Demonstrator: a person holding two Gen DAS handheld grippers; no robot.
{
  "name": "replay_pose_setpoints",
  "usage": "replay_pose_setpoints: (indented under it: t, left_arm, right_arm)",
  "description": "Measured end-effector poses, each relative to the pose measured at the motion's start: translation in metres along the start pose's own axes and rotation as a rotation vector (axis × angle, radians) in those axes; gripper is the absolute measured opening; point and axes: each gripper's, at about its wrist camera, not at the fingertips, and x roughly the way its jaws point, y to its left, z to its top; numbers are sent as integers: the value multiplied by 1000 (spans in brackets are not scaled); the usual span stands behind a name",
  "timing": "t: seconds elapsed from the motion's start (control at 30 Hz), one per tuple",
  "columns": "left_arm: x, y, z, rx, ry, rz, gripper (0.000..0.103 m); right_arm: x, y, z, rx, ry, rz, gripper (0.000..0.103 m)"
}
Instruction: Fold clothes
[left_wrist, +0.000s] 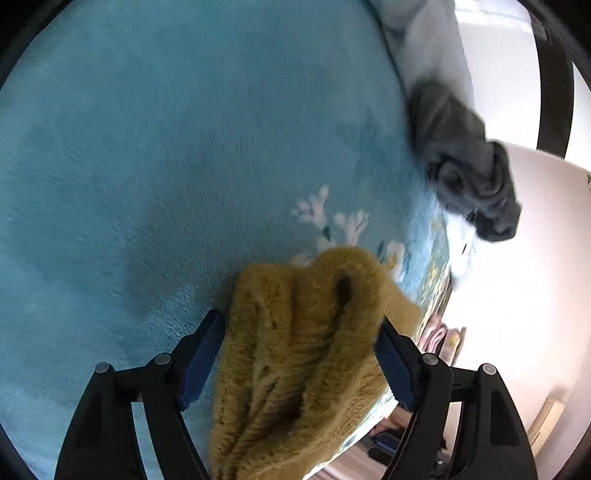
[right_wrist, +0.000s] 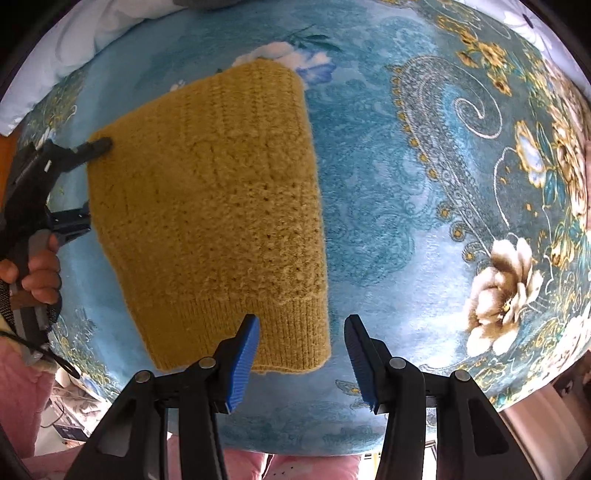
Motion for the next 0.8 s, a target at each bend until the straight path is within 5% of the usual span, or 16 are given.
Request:
replay_pose_setpoints:
  t: [0.17, 0.3, 0.57, 0.7, 0.8]
  left_arm:
    - [0, -1, 2, 22, 18, -3, 80]
    - [7, -9, -4, 35, 26, 44, 47]
    - [-17, -42, -29, 117, -62, 129, 34]
    - [-70, -23, -47, -1, -210, 93, 32]
    - [-117, 30, -63, -203, -355, 80, 32]
  right_arm:
    - [-4, -8, -5, 14, -5, -5, 52]
    - [-8, -10, -9, 19, -9, -5, 52]
    - [-31, -3, -15, 1, -61, 7, 52]
    - [-42, -6, -21, 27, -93, 31, 52]
    - [-49, 1, -16, 34, -116, 57, 52]
